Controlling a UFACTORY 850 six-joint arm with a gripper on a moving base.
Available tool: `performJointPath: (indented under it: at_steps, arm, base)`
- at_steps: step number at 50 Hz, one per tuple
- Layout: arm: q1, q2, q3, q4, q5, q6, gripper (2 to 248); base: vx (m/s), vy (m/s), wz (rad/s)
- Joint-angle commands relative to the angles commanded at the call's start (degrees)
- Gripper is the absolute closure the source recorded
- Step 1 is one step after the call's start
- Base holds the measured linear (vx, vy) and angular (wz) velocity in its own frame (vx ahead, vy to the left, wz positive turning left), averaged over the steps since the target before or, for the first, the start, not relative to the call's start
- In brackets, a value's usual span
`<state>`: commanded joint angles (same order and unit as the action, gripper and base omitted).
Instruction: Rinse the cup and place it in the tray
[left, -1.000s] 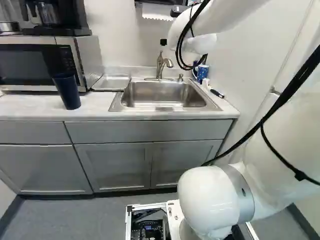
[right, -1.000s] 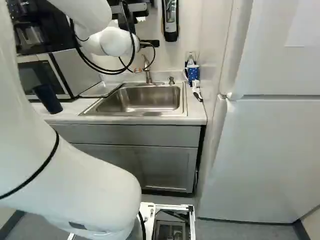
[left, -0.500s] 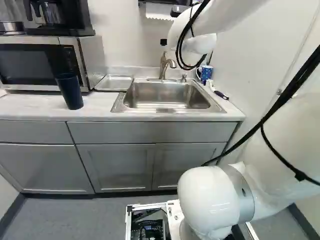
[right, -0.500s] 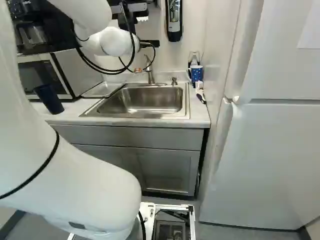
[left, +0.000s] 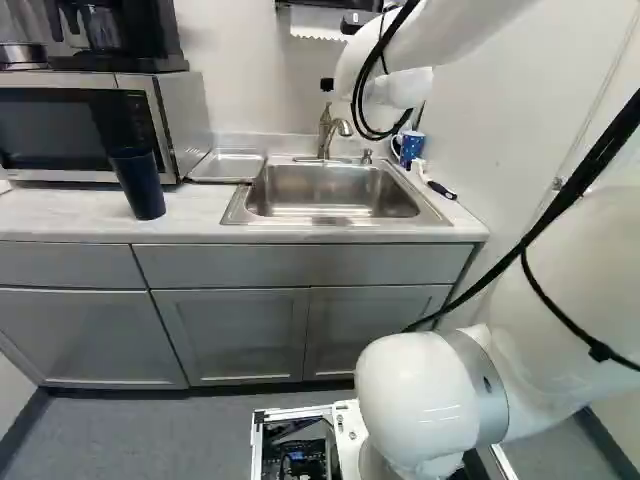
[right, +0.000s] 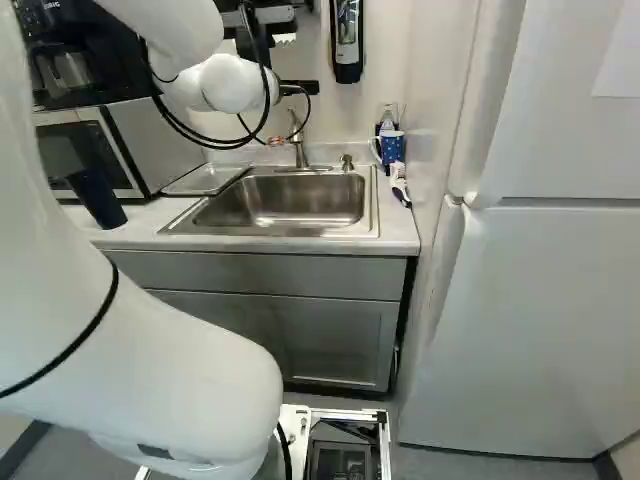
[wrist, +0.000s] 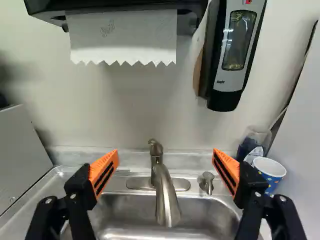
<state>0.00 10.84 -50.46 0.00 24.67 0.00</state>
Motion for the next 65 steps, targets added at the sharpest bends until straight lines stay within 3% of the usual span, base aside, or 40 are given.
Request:
performJointPath:
  at_steps: [26, 65]
  arm:
    - [1.14, -6.47, -6.01, 0.0, -1.01, 0.0, 3]
    - [5.24, -13.23, -12.71, 0.0, -9.15, 0.0, 3]
  base:
    - [0.0, 0.0, 0.0]
    - [0.0, 0.0, 0.0]
